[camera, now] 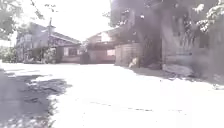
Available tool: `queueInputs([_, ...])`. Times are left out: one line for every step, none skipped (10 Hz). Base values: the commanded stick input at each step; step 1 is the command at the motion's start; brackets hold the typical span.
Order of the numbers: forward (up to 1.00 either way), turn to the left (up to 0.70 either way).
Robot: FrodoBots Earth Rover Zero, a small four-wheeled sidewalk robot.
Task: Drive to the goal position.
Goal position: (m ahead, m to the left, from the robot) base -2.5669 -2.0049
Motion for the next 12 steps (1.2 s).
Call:
queueInputs([0.85, 0.0])
queueInputs([0.85, 0.0])
queueInputs([0.85, 0.0])
queueInputs([0.85, 0.0])
queueInputs([0.85, 0.0])
queueInputs([0.85, 0.0])
queueInputs([0.85, 0.0])
queueInputs([0.85, 0.0])
queueInputs([0.85, 0.0])
queueInputs([0.85, 0.0])
queueInputs([0.85, 0.0])
queueInputs([0.85, 0.0])
